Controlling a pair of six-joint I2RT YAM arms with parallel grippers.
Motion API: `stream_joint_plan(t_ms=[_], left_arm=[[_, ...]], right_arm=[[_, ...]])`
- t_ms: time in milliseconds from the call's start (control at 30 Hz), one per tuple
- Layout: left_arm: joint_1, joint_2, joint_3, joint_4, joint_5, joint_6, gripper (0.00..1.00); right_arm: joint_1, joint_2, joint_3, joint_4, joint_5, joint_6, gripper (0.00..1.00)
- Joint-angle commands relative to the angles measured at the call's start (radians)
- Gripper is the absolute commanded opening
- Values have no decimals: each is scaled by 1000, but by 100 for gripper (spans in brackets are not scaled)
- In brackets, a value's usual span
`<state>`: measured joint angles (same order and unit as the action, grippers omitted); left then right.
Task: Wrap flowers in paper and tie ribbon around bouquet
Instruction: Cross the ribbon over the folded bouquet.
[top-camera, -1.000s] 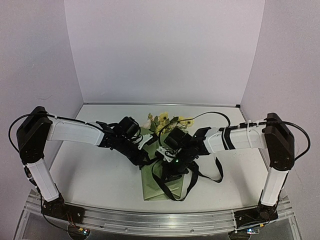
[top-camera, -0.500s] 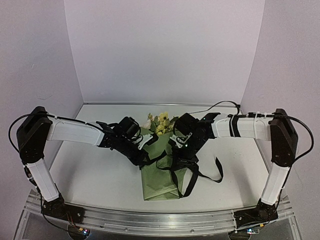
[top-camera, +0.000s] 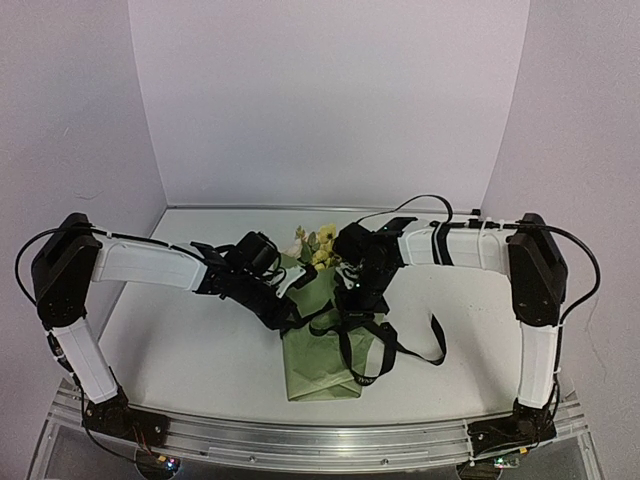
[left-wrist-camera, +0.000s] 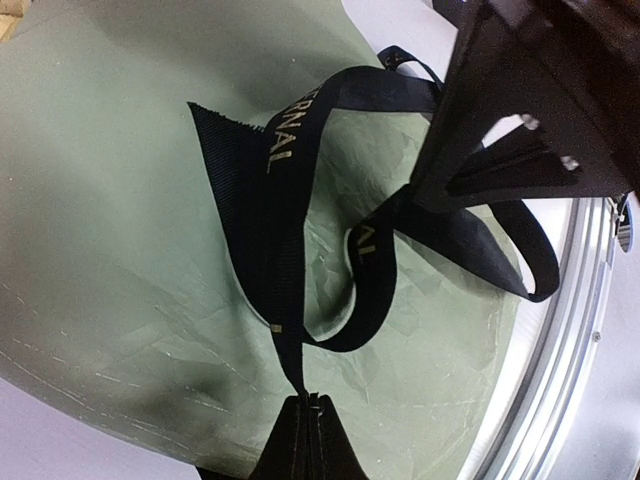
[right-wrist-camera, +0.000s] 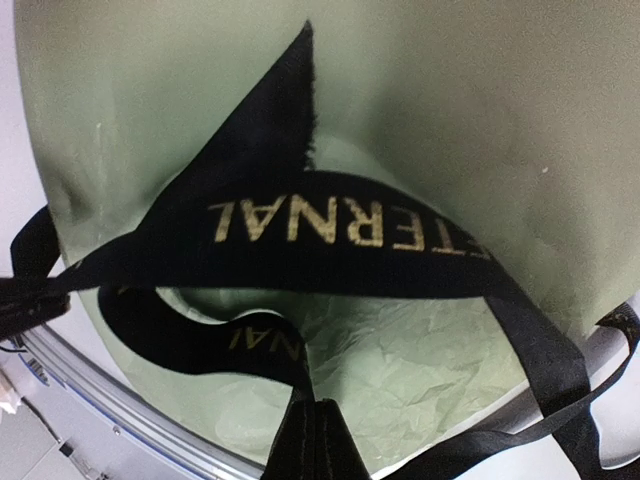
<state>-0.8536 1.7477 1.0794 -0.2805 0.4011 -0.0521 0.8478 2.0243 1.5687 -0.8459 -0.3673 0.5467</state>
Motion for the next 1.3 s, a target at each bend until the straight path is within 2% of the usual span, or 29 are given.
stream_joint_plan(t_ms=[0, 433, 633, 767, 1033, 1267], left_arm=[[4, -54, 1, 48, 14, 7, 2], [4, -93, -33, 63, 21, 10, 3], [3, -36, -8, 12, 46, 24, 5], [4, 5, 10, -7, 40, 19, 15], [4, -46, 0, 59, -21, -28, 43], [4, -103, -17, 108, -64, -114, 63]], right_arm=[[2, 26, 64, -7, 112, 29, 0], [2, 92, 139, -2, 268, 84, 0], [8, 85, 137, 25, 218, 82, 0], [14, 41, 96, 55, 189, 71, 1], [21, -96, -36, 128, 140, 45, 24], [24, -215, -140, 166, 110, 29, 35]])
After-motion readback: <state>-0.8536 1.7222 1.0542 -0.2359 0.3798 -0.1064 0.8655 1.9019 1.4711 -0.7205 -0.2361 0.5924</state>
